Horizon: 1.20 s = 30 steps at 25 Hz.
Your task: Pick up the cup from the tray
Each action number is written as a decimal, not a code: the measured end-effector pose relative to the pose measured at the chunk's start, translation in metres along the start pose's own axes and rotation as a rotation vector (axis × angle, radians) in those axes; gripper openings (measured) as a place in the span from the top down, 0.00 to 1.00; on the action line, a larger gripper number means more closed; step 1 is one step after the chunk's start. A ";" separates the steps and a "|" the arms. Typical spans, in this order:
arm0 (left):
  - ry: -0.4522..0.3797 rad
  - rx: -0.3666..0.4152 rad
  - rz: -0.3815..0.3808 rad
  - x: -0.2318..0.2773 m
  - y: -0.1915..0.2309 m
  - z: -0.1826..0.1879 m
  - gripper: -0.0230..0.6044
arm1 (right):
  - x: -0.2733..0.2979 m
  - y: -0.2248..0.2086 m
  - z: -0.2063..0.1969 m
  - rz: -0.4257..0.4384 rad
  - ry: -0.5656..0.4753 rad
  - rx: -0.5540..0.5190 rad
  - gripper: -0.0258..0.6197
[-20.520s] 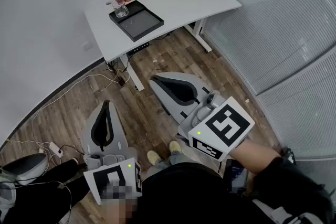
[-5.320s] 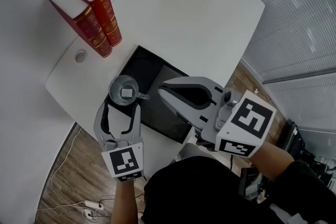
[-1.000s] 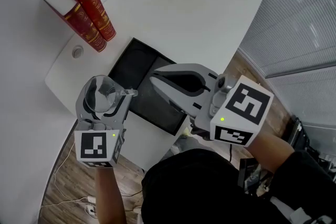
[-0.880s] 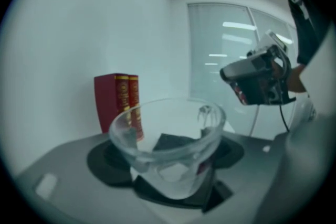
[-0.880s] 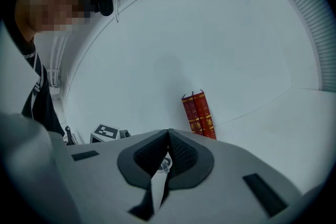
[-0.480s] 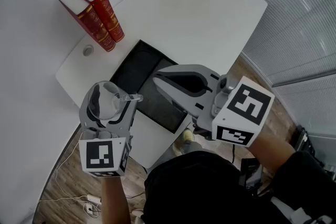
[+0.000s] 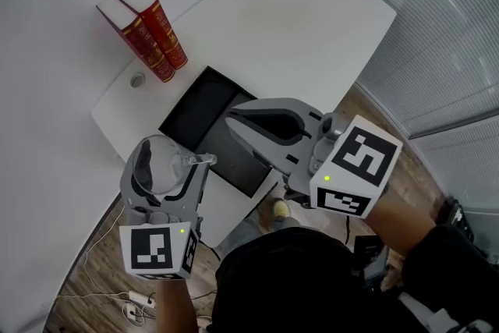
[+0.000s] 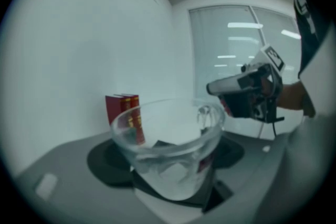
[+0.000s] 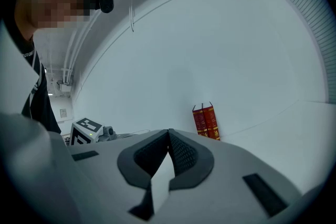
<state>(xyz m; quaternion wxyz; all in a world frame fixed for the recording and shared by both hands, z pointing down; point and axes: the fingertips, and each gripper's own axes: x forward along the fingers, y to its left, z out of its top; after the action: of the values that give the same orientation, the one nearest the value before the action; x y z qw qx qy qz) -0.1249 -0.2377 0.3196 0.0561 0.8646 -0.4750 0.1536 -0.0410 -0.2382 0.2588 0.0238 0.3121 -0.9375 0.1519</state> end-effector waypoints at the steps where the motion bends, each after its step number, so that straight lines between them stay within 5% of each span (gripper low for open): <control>1: -0.006 -0.009 0.001 -0.003 -0.003 0.002 0.32 | -0.001 0.001 0.000 0.003 -0.002 -0.004 0.94; 14: -0.059 -0.005 0.077 -0.061 -0.066 0.042 0.32 | -0.058 0.021 0.016 0.010 -0.027 -0.103 0.94; 30: -0.067 -0.010 0.132 -0.108 -0.121 0.037 0.32 | -0.106 0.049 0.001 0.014 0.004 -0.221 0.94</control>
<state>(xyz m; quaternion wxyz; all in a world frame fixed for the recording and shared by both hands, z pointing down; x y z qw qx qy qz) -0.0693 -0.0942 0.2564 0.0344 0.8359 -0.5332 0.1255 0.0153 -0.1399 0.2301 0.0586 0.3006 -0.9507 0.0485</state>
